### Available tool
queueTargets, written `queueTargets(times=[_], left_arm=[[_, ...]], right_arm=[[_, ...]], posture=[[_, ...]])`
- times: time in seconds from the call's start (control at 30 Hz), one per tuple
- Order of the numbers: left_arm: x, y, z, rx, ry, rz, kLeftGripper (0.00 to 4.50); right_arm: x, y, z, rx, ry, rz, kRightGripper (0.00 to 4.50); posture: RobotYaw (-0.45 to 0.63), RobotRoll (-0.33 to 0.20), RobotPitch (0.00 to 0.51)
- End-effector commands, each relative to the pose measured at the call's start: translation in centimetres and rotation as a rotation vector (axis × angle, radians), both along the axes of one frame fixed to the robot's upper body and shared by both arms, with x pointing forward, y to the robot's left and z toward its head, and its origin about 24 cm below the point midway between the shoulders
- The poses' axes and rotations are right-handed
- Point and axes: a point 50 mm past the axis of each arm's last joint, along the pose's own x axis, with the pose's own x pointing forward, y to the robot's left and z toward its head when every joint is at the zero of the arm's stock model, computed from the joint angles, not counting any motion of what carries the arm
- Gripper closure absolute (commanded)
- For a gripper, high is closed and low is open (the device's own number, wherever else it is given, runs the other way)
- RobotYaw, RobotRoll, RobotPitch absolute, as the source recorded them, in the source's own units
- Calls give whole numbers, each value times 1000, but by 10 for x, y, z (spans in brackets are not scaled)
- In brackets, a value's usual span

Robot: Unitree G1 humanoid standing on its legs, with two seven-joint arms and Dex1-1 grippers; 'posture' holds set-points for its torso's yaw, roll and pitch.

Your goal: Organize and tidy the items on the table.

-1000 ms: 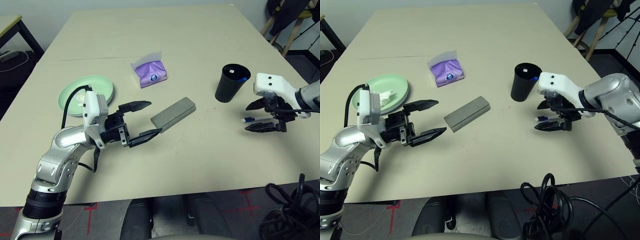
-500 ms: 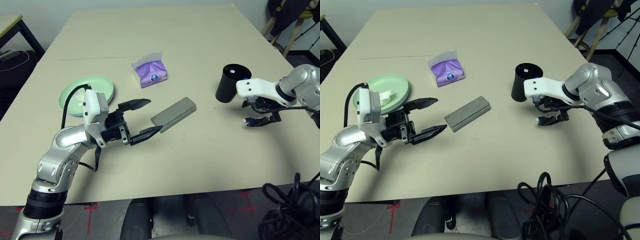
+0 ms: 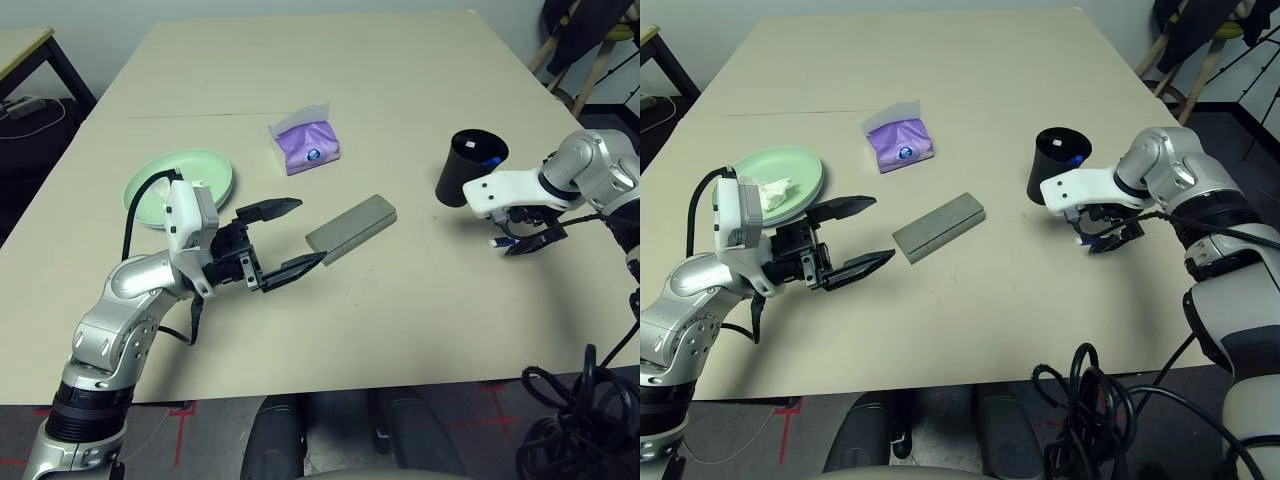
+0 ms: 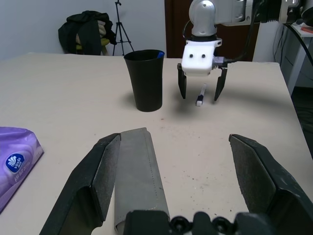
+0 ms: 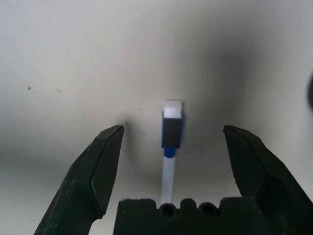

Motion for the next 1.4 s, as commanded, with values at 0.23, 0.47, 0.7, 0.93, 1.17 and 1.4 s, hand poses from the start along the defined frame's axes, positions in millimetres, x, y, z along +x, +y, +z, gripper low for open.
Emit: queueTargets(times=[0.23,0.47,0.7,0.93,1.17,1.4], left_arm=[[-4,-1,1,2,-8,-1,0],[-5,-1,1,6,-9,3,0],[-5,-1,1,6,-8,2,0],[-4,0,1,10,-13,-2,0],[-5,0,0,10,-11,-5,0],[-4,-1,0,7,-11,-6,0]], right_arm=[[2,11,-10,-36,28,76,18],[0,11,-14,-44,66,92,18],[-6,8,-15,-51,114,109,372],[-8,6,-15,-47,119,108,2777],[-10,4,-16,-46,120,106,4470],[-10,6,-12,-5,110,98,4470]], posture=[[47,0,138],[47,0,138],[47,0,138],[50,0,138],[50,0,136],[52,0,134]])
